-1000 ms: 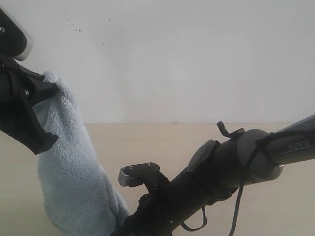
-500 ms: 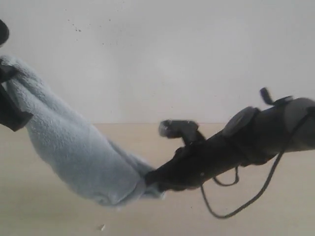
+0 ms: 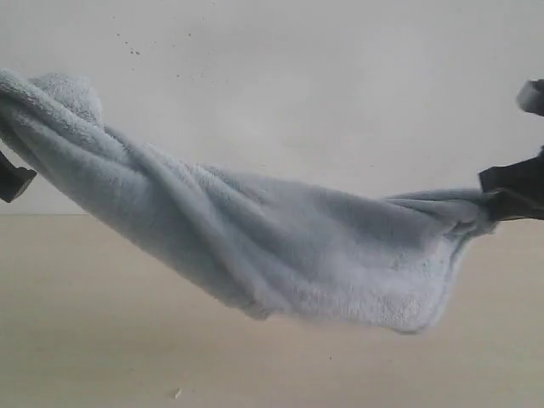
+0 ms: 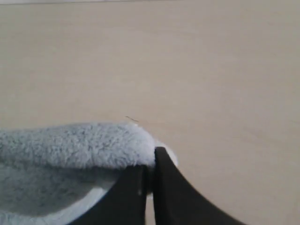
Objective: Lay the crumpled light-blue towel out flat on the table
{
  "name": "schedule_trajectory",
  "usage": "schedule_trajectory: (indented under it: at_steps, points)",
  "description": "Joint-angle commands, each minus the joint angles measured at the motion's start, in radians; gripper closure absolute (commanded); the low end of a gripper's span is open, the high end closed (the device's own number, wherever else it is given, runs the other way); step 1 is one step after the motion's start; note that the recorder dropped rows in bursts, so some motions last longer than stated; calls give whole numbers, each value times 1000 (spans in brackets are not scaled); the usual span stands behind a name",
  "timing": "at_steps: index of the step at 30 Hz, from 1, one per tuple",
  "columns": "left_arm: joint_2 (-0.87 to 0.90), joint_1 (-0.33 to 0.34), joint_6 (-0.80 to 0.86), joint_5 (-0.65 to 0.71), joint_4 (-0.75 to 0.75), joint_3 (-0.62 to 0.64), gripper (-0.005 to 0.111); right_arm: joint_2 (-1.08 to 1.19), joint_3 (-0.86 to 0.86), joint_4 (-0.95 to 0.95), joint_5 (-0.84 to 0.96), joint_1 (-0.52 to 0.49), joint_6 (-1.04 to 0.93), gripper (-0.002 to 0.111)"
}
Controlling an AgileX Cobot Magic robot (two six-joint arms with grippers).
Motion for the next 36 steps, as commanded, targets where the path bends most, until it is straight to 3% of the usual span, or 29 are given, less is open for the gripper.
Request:
schedule_trajectory:
  at_steps: [1,7,15,20,24,31,32,34,36]
  points:
    - [-3,1,-10,15,10,0,103,-9,0,-32,23,-52,24,108]
    - [-3,1,-10,19,10,0,103,-9,0,-103,-33,-52,58,108]
    - [-3,18,-1,35,32,0,103,-9,0,-372,-91,-52,309,108]
    - [-3,36,58,-209,-28,24,103,-9,0,-378,-104,-52,309,108]
    - [-3,36,364,-609,-148,133,103,-9,0,-363,-104,-52,309,108]
    - [-3,34,309,-689,-158,167,101,-7,0,-281,-69,-48,185,108]
    - [-3,34,309,-691,-156,167,95,-7,0,-279,-51,-48,168,108]
    - [-2,34,309,-689,-156,167,75,-7,0,-279,-33,-48,153,95]
    - [5,34,309,-689,-158,167,53,-7,0,-279,-16,-48,138,72]
